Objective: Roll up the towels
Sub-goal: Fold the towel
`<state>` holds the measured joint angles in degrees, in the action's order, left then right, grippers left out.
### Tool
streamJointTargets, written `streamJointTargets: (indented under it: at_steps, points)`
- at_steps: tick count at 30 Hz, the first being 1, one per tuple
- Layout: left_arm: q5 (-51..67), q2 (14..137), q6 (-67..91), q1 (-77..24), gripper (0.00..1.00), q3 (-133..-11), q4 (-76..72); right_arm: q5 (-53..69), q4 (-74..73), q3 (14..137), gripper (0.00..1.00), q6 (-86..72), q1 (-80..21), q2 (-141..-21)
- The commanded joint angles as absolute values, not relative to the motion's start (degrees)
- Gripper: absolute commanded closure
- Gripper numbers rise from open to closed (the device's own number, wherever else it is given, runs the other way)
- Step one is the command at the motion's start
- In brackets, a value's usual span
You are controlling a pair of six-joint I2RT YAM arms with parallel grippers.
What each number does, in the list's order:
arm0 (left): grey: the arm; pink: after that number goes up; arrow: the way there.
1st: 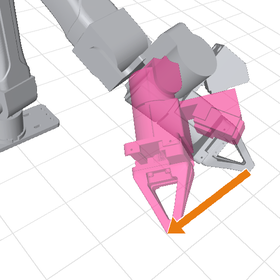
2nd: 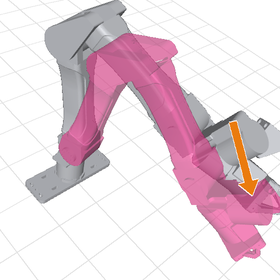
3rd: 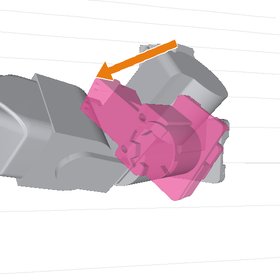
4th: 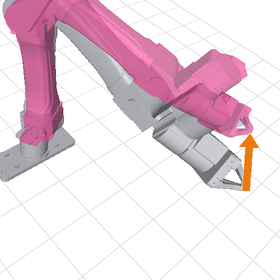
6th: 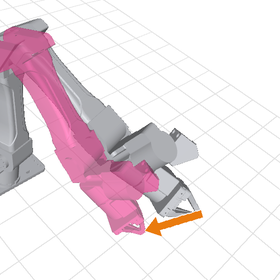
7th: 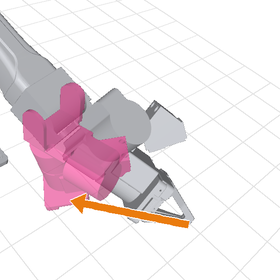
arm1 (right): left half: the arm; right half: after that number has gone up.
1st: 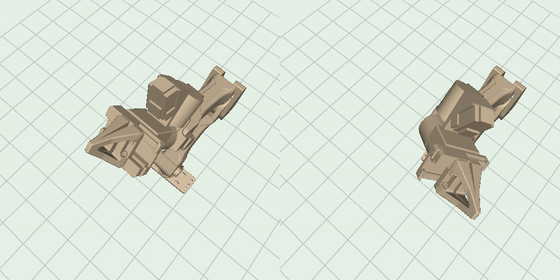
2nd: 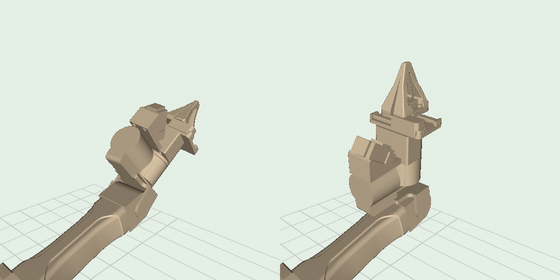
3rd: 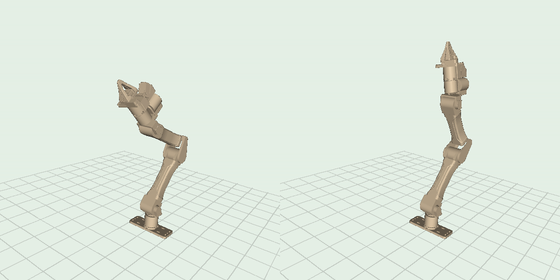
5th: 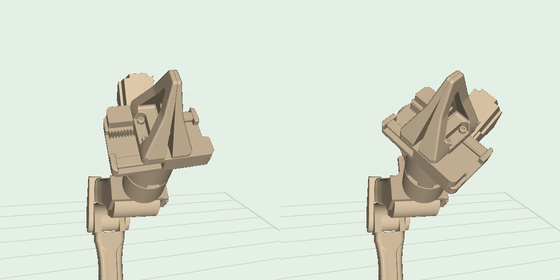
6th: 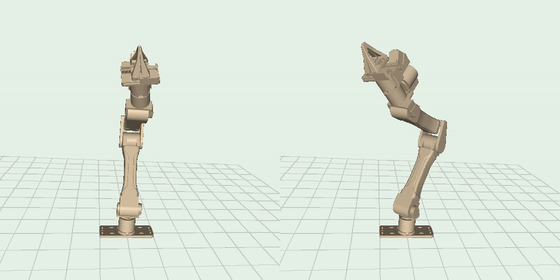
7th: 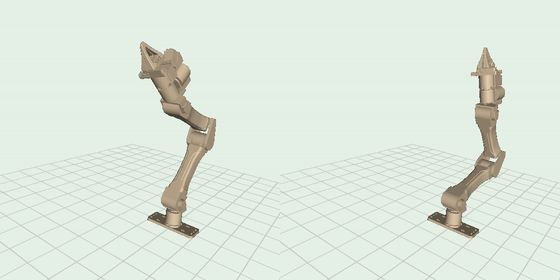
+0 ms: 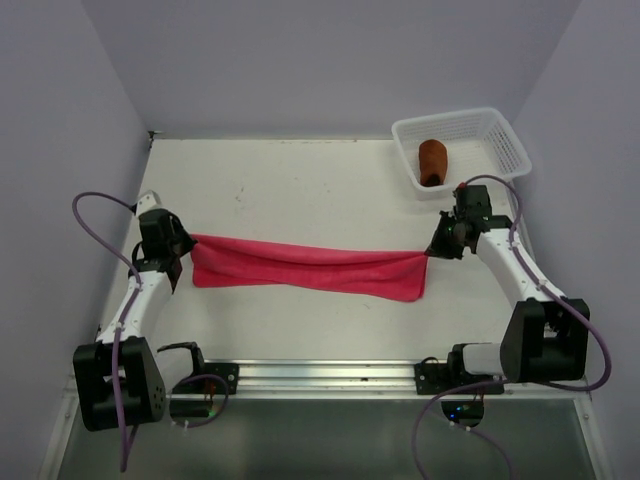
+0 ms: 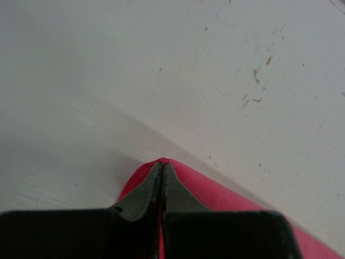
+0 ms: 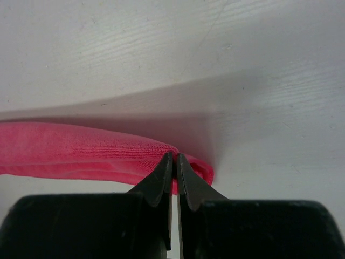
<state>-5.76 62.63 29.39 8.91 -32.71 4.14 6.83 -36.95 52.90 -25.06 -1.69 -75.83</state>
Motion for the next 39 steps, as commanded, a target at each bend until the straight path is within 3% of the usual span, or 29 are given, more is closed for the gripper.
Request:
streamJointTargets:
  at_steps: [1, 11, 14, 17, 23, 31, 39]
  points:
    - [-6.0, 64.0, 29.5, 9.5, 1.00, -35.8, -1.5, 5.5, -34.5, 56.6, 1.00, -25.0, -1.4, -78.0]
    - [-6.0, 70.0, 30.0, 9.5, 1.00, -37.7, -2.7, 5.3, -34.1, 62.3, 0.99, -24.6, -1.3, -86.2]
    - [-6.3, 71.4, 30.1, 9.5, 1.00, -38.3, -3.0, 5.4, -33.9, 63.6, 0.94, -24.5, -1.4, -88.6]
    - [-6.5, 73.1, 30.0, 9.5, 1.00, -39.2, -3.2, 5.8, -33.6, 64.9, 0.84, -24.5, -1.3, -91.3]
    - [-6.6, 77.8, 29.8, 9.5, 1.00, -41.0, -3.3, 6.1, -33.4, 68.2, 0.79, -24.5, -1.2, -96.3]
    - [-6.1, 83.6, 28.9, 9.5, 0.87, -43.9, -1.8, 6.9, -33.7, 70.8, 0.72, -23.5, -1.1, -99.8]
    - [-9.0, 82.7, 26.6, 9.6, 0.77, -44.7, 0.5, 6.8, -31.9, 64.3, 0.64, -22.8, -1.1, -95.3]
